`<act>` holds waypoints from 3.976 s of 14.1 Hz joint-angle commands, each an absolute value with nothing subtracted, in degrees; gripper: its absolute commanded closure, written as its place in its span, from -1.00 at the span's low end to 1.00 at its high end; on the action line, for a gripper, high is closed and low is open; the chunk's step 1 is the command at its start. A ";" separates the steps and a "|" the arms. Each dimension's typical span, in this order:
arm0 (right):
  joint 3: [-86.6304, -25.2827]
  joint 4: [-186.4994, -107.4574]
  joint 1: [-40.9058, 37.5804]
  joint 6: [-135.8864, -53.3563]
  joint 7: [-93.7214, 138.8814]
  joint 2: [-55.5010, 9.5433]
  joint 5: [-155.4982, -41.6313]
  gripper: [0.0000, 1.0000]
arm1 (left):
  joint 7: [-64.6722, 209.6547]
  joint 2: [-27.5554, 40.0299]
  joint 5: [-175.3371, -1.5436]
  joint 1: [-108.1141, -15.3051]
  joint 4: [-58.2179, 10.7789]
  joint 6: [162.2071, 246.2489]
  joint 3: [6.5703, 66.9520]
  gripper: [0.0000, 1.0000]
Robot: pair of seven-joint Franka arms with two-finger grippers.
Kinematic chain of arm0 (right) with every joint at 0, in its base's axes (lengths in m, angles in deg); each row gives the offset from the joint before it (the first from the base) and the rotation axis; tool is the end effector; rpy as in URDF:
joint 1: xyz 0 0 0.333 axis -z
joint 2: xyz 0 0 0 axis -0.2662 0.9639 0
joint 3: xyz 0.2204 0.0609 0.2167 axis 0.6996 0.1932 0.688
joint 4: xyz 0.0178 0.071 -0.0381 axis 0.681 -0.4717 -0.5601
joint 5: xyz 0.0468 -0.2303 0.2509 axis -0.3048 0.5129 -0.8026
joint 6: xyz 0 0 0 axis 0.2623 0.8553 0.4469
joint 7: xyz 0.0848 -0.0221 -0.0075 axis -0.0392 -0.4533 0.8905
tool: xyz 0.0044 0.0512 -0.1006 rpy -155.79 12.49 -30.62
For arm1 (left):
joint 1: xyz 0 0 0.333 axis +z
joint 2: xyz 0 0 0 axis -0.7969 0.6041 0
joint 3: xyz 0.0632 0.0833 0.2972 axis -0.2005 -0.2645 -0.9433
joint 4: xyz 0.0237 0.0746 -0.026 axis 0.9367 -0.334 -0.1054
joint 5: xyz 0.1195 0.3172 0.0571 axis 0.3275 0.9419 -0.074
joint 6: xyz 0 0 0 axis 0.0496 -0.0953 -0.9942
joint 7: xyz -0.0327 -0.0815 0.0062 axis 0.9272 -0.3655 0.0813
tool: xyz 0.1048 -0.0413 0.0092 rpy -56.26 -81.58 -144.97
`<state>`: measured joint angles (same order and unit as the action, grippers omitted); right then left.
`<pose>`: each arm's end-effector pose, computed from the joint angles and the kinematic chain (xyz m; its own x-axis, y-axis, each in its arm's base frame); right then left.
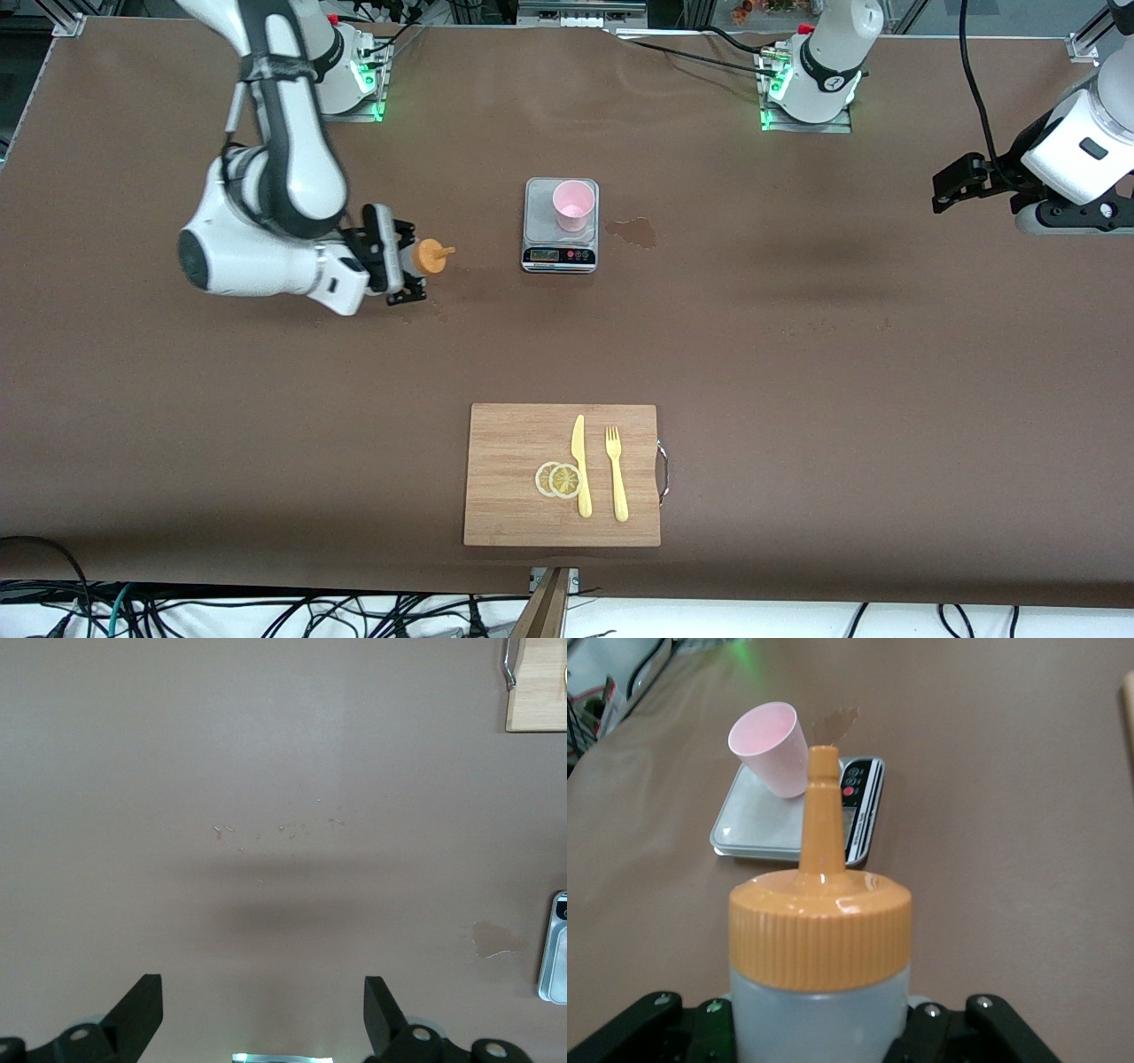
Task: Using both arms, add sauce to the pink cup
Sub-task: 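Lift the bottle with the right gripper and move it over the cup, then tilt the bottle nozzle into the pink cup with the right gripper, then carry the bottle back with the right gripper and set it down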
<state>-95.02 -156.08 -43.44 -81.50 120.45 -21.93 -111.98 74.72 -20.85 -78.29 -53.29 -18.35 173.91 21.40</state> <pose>0.5025 0.2352 0.3437 -0.0108 0.8727 0.4881 0.9392 0.1764 -0.2947 0.4864 -0.0263 0.5950 0.9944 0.0173 -0.1047 0.0143 -0.9995 -0.0292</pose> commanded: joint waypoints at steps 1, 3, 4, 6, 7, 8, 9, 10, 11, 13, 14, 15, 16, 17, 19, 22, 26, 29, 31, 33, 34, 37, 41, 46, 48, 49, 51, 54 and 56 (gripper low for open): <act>-95.60 -152.29 -49.50 -81.92 107.68 -22.98 -102.44 1.00 | 75.51 -19.21 -79.98 -52.92 -15.42 172.85 21.34 -1.00; -95.60 -151.93 -53.45 -81.92 100.55 -22.89 -99.44 1.00 | 75.43 -16.67 -81.02 -53.19 -13.67 172.93 21.60 -1.00; -95.60 -151.84 -55.21 -82.01 97.12 -22.63 -98.55 1.00 | 75.43 -15.18 -80.94 -53.45 -12.18 172.93 21.60 -1.00; -95.07 -151.14 -58.55 -81.92 90.00 -22.27 -94.53 1.00 | 75.34 -14.73 -81.03 -53.36 -11.37 171.97 21.69 -1.00; -94.72 -151.14 -60.31 -82.01 87.53 -22.19 -92.50 1.00 | 75.34 -14.73 -80.94 -53.45 -11.28 171.36 21.77 -1.00; -94.63 -151.14 -61.81 -82.01 85.16 -21.75 -91.09 1.00 | 75.34 -14.73 -80.94 -53.45 -11.28 170.83 21.86 -1.00; -94.45 -151.14 -63.65 -82.10 82.53 -21.22 -89.77 1.00 | 75.43 -14.81 -80.86 -53.36 -11.20 169.87 21.78 -1.00; -92.97 -150.62 -64.36 -81.92 79.63 -20.78 -88.19 1.00 | 75.43 -14.81 -80.68 -53.45 -11.11 168.99 21.86 -1.00; -91.13 -150.26 -64.46 -81.66 76.47 -20.78 -86.26 1.00 | 75.43 -14.73 -80.68 -53.54 -11.11 168.72 21.95 -1.00; -87.88 -149.91 -64.28 -81.48 71.97 -20.78 -83.09 1.00 | 75.43 -14.73 -80.68 -53.63 -11.11 167.84 21.95 -1.00; -87.16 -149.74 -64.28 -81.31 71.00 -20.69 -82.21 1.00 | 75.51 -14.81 -80.77 -53.63 -11.11 167.58 21.95 -1.00; -86.98 -149.65 -64.37 -81.31 70.29 -20.60 -81.50 1.00 | 75.51 -14.73 -80.59 -53.63 -11.11 167.49 21.95 -1.00; -85.76 -149.56 -64.37 -81.31 68.80 -20.52 -80.62 1.00 | 75.51 -14.73 -80.50 -53.63 -11.02 167.66 21.95 -1.00; -84.62 -149.56 -64.37 -81.22 67.14 -20.60 -79.31 1.00 | 75.60 -14.73 -80.68 -53.37 -10.93 167.66 21.86 -1.00; -84.17 -148.42 -64.37 -79.82 65.71 -20.52 -77.72 1.00 | 75.60 -14.73 -80.50 -53.36 -10.84 167.66 21.86 -1.00; -83.12 -143.51 -64.11 -74.82 60.89 -18.59 -73.68 1.00 | 75.60 -14.20 -80.85 -53.45 -10.40 167.57 21.86 -1.00; -82.94 -142.27 -64.19 -74.45 59.04 -17.27 -72.27 1.00 | 76.74 -14.29 -80.77 -53.45 -10.40 166.34 21.86 -1.00; -82.85 -142.00 -64.37 -74.36 57.89 -16.56 -71.39 1.00 | 76.83 -14.02 -80.68 -53.89 -10.40 166.16 21.95 -1.00; -81.72 -141.65 -64.28 -73.49 57.71 -16.47 -69.72 1.00 | 77.18 -13.41 -81.03 -54.06 -10.49 166.17 22.04 -1.00; -81.44 -141.47 -64.28 -73.13 57.80 -16.30 -69.01 1.00 | 77.10 -12.71 -80.42 -55.30 -10.40 166.17 22.57 -1.00; -81.44 -141.47 -64.28 -73.13 57.71 -16.04 -68.93 1.00 | 77.18 -12.70 -80.42 -55.30 -10.40 166.17 22.57 -1.00; -81.27 -141.38 -64.37 -73.04 57.71 -15.59 -68.84 1.00 | 77.27 -12.79 -80.33 -55.21 -10.32 165.99 22.48 -1.00; -81.27 -141.04 -64.19 -73.04 58.15 -15.94 -69.36 1.00 | 77.36 -12.79 -80.33 -55.21 -10.32 165.99 22.48 -1.00; -81.97 -137.87 -62.70 -68.13 58.77 -19.10 -74.45 1.00 | 77.36 -12.70 -80.33 -55.38 -10.40 165.99 22.48 -1.00; -81.27 -137.60 -59.38 -67.86 59.55 -22.17 -75.08 1.00 | 77.36 -12.70 -80.33 -55.30 -10.40 165.90 22.48 -1.00; -80.66 -137.69 -57.36 -67.77 61.21 -23.84 -76.30 1.00 | 77.36 -12.62 -80.33 -55.47 -10.40 165.82 22.57 -1.00; -80.13 -137.60 -52.18 -66.11 63.68 -26.13 -77.36 1.00 | 77.36 -12.62 -80.33 -55.47 -10.40 165.81 22.57 -1.00; -80.21 -137.08 -43.40 -65.49 72.01 -29.21 -82.18 1.00 | 77.36 -12.62 -80.33 -55.47 -10.32 165.73 22.48 -1.00; -80.21 -137.25 -37.24 -65.49 77.29 -30.88 -85.78 1.00 | 77.45 -12.62 -80.50 -55.12 -10.23 165.81 22.39 -1.00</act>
